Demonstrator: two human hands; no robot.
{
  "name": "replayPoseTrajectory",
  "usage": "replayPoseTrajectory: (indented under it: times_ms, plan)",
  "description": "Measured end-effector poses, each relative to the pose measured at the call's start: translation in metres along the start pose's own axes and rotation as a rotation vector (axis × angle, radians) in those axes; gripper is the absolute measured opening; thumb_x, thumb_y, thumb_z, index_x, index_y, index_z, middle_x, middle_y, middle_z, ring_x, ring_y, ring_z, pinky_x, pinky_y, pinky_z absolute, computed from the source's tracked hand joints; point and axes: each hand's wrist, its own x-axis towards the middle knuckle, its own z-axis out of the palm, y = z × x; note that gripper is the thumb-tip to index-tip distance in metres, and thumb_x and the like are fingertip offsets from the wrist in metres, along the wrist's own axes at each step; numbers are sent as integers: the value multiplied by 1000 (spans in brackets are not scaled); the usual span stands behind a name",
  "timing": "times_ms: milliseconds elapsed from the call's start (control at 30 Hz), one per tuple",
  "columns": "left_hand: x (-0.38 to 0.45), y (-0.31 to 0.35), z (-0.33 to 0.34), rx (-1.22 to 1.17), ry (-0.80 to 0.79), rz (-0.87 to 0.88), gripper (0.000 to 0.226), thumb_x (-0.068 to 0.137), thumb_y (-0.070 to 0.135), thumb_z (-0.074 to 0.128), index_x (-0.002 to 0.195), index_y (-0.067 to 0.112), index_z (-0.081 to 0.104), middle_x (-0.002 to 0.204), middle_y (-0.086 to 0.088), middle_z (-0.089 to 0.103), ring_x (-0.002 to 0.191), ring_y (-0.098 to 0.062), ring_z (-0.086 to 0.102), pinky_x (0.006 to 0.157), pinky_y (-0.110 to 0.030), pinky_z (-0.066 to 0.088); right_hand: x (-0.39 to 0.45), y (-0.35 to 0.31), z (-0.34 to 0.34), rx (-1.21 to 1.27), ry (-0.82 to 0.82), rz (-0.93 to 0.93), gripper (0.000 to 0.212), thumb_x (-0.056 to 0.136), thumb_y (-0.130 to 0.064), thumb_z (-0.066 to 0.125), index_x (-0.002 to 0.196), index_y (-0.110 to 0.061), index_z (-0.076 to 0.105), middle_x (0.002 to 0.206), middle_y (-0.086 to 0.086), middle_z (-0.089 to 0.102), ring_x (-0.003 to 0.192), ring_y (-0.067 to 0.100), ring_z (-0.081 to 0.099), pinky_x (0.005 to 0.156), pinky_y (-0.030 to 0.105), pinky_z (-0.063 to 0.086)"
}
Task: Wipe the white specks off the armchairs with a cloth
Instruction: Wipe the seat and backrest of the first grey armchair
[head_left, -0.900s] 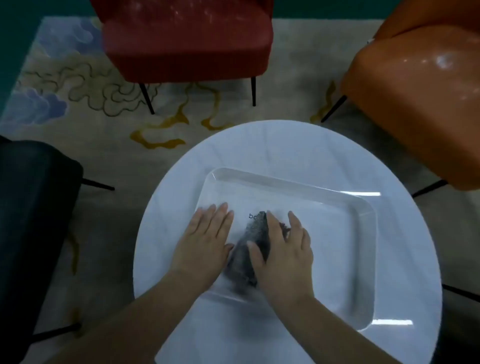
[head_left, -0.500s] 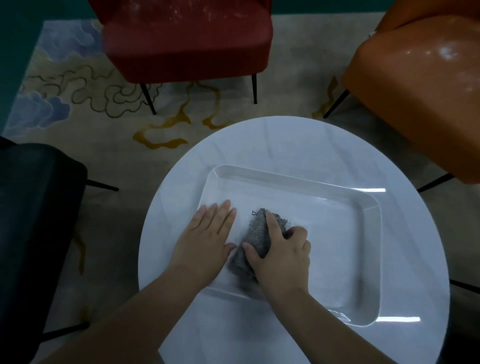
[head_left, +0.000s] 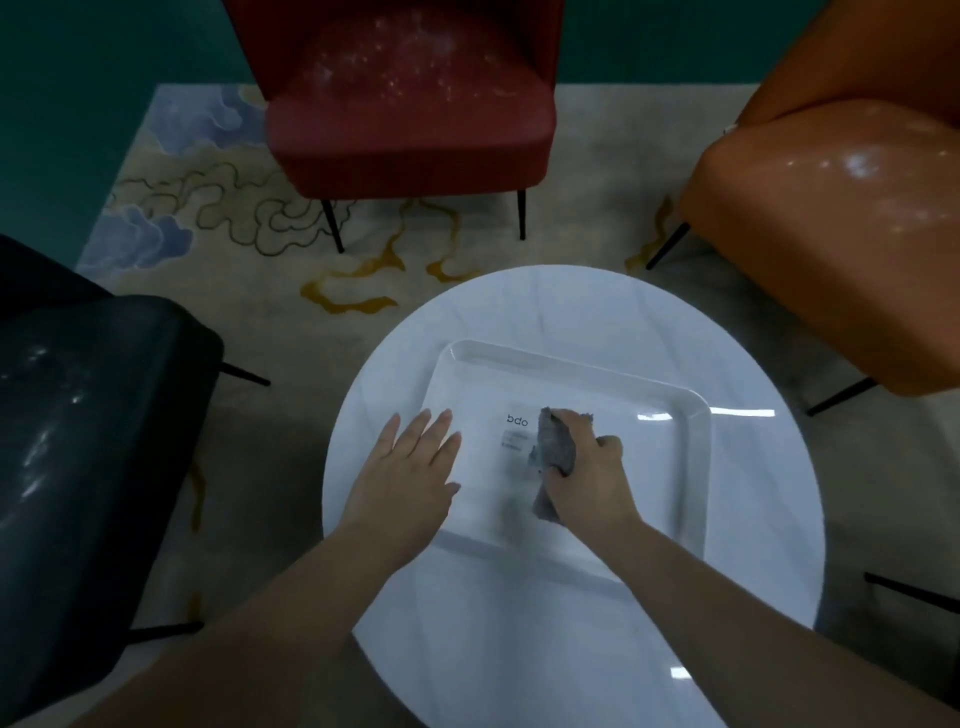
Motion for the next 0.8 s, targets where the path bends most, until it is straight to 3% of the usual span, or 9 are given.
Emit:
replayPoseTrajectory:
  times_ms: [100, 200, 300, 367, 433, 500, 633, 800]
  plan:
    - [-21, 5, -14, -65, -6, -33, 59, 102, 49, 17, 154, 21, 12, 162, -3, -2, 149, -22, -5, 114, -43, -15, -14, -13, -19, 23, -30, -36, 55, 82, 1, 49, 130, -27, 49, 103, 16, 52, 77, 22, 56, 66, 20, 43]
    - [-50, 12, -25, -162, 13, -109, 58, 101, 50, 18, 153, 24, 19, 162, 0, 6, 149, -20, 1, 117, -43, -10, -35, -26, -33, 78, -43, -56, 28, 86, -12, 53, 105, -32, 60, 86, 9, 65, 63, 9, 60, 50, 9, 41]
    - [-78, 19, -30, -249, 28, -197, 56, 101, 49, 22, 151, 24, 24, 161, 1, 14, 149, -19, 7, 120, -43, -3, -52, -37, -44, 128, -80, -55, 18, 84, -24, 52, 87, -40, 60, 73, -1, 64, 56, 3, 59, 46, 12, 42]
    - [-98, 25, -29, -307, 13, -264, 55, 101, 47, 24, 151, 23, 25, 161, 1, 15, 148, -19, 9, 119, -42, -2, -60, -42, -48, 119, -122, -80, 11, 83, -31, 57, 92, -36, 61, 75, 1, 64, 61, 8, 62, 52, 18, 48]
    - [-121, 33, -26, -363, -7, -355, 55, 101, 47, 26, 151, 24, 25, 160, 0, 18, 148, -19, 13, 119, -41, 2, -68, -46, -50, 42, -191, -122, 22, 80, -36, 64, 101, -35, 59, 92, 3, 61, 77, 15, 63, 66, 26, 50]
    - [-146, 43, -24, -429, -13, -472, 55, 101, 48, 29, 150, 24, 26, 159, 0, 23, 145, -19, 20, 120, -39, 10, -76, -50, -49, -43, -259, -197, 32, 77, -39, 71, 106, -36, 56, 102, 1, 57, 85, 14, 61, 68, 25, 46]
    - [-199, 70, -18, -522, 9, -716, 56, 100, 49, 31, 150, 24, 27, 151, 1, 37, 137, -20, 34, 115, -38, 24, -92, -56, -39, -150, -411, -361, 38, 76, -40, 73, 109, -40, 54, 111, 1, 54, 89, 12, 58, 72, 26, 46]
    - [-268, 108, -11, -568, -6, -1005, 60, 97, 52, 33, 150, 24, 26, 149, 2, 39, 133, -21, 37, 109, -39, 28, -124, -69, -9, -296, -582, -529, 41, 81, -44, 68, 117, -37, 51, 115, 0, 55, 94, 15, 58, 83, 32, 51]
